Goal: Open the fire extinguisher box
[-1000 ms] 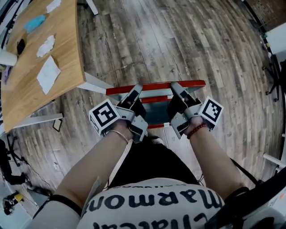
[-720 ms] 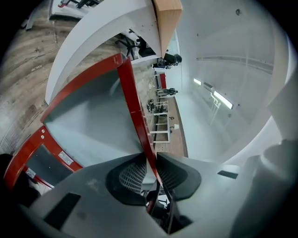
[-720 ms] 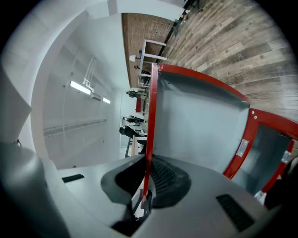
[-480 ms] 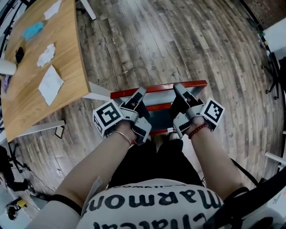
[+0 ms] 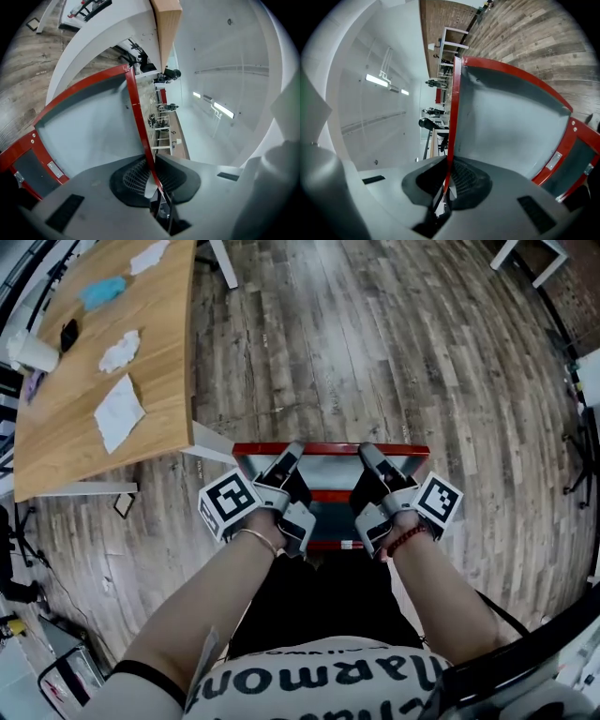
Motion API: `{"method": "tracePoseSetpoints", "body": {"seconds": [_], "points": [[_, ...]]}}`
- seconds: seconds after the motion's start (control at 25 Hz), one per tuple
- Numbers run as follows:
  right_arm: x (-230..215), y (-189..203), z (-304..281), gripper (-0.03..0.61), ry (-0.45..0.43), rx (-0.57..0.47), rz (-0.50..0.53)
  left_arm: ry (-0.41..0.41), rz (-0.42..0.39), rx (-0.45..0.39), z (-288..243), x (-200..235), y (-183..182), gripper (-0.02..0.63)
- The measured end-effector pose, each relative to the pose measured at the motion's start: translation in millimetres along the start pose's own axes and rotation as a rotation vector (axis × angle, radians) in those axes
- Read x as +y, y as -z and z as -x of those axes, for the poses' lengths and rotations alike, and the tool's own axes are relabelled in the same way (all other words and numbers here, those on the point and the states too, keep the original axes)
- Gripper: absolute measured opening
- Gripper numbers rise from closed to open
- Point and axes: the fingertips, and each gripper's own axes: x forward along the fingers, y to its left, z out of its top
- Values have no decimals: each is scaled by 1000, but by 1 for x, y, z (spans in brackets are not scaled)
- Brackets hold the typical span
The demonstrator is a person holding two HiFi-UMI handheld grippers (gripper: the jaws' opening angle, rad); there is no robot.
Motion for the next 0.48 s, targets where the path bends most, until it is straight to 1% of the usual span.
{"method": "tracePoseSetpoints", "body": {"seconds": [0.12,0.24,0.32,0.48], "points": [[0,-2,-3,32,-2,49,-7,-6,-7,-44,-2,0,-1,35],[-2,-8,-8,32,18,82,3,-13,0,-76,-10,0,-5,35],[-2,-13,-14,32,27,95,9,-13,5,-89,-17,-1,-10,35],[-6,-11,-17,32,27,131,11,-39,10,-105,-15,6,-11,35]]}}
